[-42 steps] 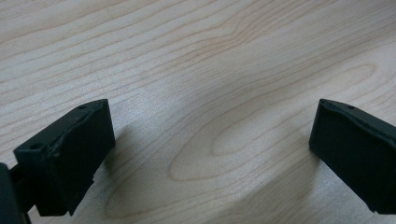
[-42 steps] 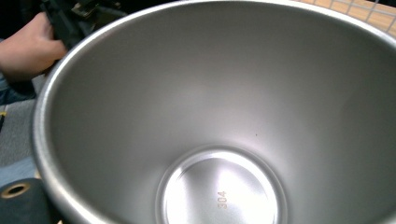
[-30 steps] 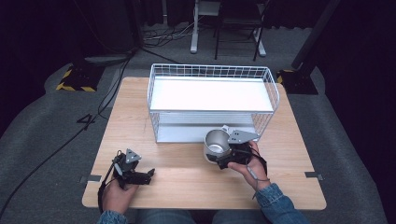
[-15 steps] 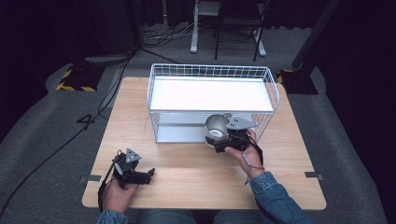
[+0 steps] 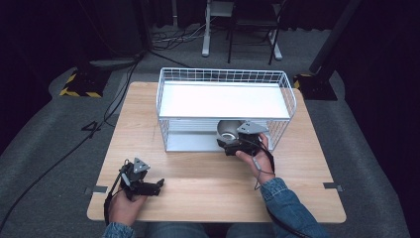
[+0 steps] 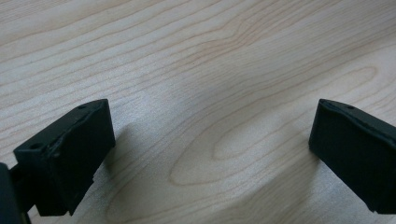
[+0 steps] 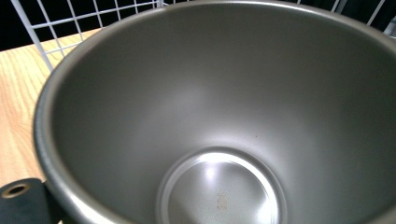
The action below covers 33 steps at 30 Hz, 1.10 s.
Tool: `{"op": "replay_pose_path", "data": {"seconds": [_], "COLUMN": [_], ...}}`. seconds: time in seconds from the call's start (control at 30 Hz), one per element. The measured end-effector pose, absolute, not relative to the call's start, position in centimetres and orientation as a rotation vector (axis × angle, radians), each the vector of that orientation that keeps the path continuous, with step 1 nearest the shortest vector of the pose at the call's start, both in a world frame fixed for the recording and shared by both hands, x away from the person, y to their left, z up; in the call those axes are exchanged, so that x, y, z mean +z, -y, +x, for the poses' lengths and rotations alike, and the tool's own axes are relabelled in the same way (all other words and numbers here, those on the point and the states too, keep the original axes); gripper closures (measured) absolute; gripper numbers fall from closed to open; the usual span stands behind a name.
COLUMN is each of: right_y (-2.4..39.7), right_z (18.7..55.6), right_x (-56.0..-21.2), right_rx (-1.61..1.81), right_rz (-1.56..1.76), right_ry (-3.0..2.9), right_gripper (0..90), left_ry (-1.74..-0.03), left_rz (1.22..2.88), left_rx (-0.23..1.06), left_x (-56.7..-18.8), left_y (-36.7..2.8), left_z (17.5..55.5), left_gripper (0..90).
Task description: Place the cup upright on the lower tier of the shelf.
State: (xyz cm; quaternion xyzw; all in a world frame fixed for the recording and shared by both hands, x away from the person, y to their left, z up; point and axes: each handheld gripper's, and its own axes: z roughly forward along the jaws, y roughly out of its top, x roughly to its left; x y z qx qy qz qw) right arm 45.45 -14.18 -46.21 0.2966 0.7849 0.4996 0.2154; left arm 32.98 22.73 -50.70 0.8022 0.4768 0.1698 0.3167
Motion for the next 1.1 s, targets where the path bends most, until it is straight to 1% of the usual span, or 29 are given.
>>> {"op": "replay_pose_path", "data": {"seconds": [0.53,0.83,1.1], "right_y": [14.0,13.8,14.1], "right_z": [45.7,46.8,47.5], "right_x": [-46.7,-47.9,-48.2], "right_rx": [1.358,1.374,1.419], "right_rz": [0.783,0.843,0.918], "right_ry": [-2.113,-2.132,-2.132], "right_gripper": [7.3,7.3,7.6], "left_ry": [-1.255,-1.255,-1.255], "left_rz": [2.112,2.112,2.112], "left_rx": [0.448,0.447,0.447], "left_x": [-50.7,-50.7,-50.7], "left_y": [-22.7,-22.7,-22.7], "left_z": [33.0,33.0,33.0], "left_gripper": [0.6,0.6,0.6]}}
